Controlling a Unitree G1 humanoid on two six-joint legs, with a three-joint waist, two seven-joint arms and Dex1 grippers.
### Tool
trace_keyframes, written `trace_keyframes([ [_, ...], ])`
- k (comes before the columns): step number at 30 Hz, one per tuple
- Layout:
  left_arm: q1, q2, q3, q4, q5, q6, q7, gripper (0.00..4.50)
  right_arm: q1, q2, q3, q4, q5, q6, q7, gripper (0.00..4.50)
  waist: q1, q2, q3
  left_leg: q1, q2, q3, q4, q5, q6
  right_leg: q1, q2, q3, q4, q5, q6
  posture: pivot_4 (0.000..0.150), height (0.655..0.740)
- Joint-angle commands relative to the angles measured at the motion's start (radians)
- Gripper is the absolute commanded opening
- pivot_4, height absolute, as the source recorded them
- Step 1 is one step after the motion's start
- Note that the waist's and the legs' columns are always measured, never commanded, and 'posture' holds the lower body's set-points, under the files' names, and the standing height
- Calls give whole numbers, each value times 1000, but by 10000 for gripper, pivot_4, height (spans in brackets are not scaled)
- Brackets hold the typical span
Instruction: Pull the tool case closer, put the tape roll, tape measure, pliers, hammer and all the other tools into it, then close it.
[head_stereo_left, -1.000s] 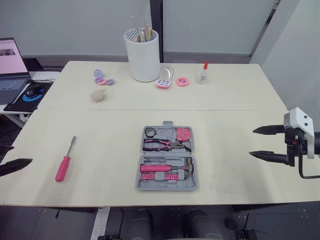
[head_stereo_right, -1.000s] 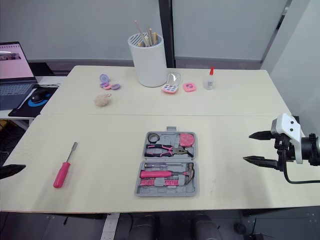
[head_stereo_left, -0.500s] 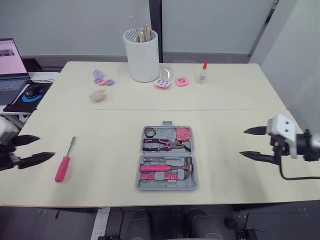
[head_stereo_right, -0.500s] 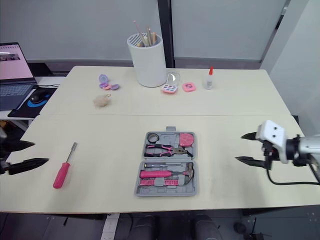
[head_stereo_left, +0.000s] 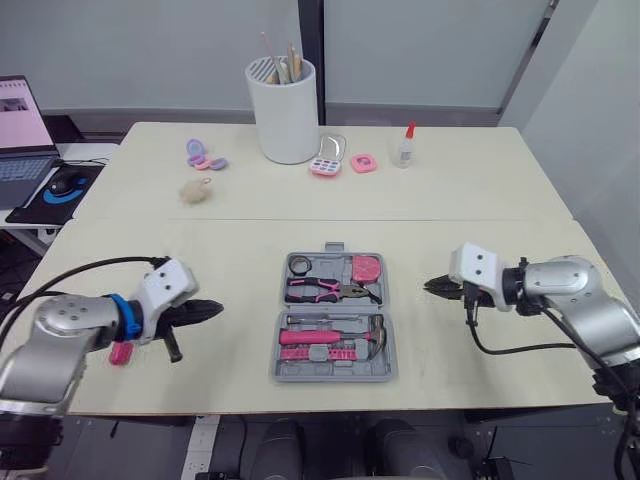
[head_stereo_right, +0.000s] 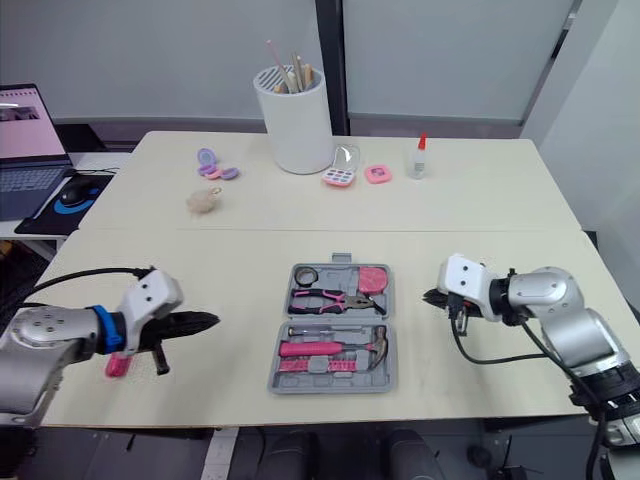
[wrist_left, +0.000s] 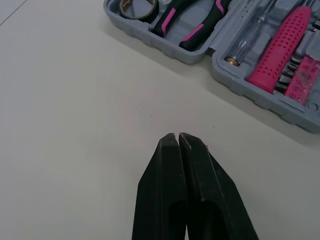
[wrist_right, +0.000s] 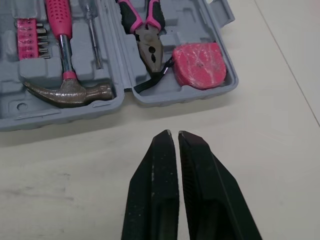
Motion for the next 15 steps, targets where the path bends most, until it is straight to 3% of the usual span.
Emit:
trace_keyframes([
  [1, -49, -28, -48, -6, 31, -13, 26, 0, -40, 28, 13, 15, -30, -14, -20, 343, 0, 0, 0, 0, 0, 0, 0, 0, 0, 0, 0, 0, 0, 0, 0, 1500, 7400],
  [5, -50, -35, -45, -13, 24, -11, 33, 0, -50, 43, 6, 1, -24, -7, -15, 343, -1, 0, 0, 0, 0, 0, 0, 0, 0, 0, 1, 0, 0, 0, 0, 1500, 7400],
  [9, 16, -8, 51, -63, -37, 38, 32, 0, -45, 70, -42, -105, 90, 62, 7, 343, -4, 0, 0, 0, 1, -1, 0, 0, 0, 0, 1, 0, 0, 0, 0, 1500, 7400],
  [12, 103, 18, 181, -84, -97, 82, 18, 5852, -55, 87, -86, -183, 190, 121, 25, 6159, -4, 0, 0, 0, 2, -2, 0, 0, 0, 0, 0, -1, 1, 0, 0, 1500, 7400],
  [15, 208, 27, 327, -79, -136, 102, 11, 15022, -79, 108, -121, -223, 276, 158, 31, 12588, -4, 0, 0, 1, 3, -3, 0, 0, 0, 1, 0, -2, 1, 0, 0, 1500, 7400],
])
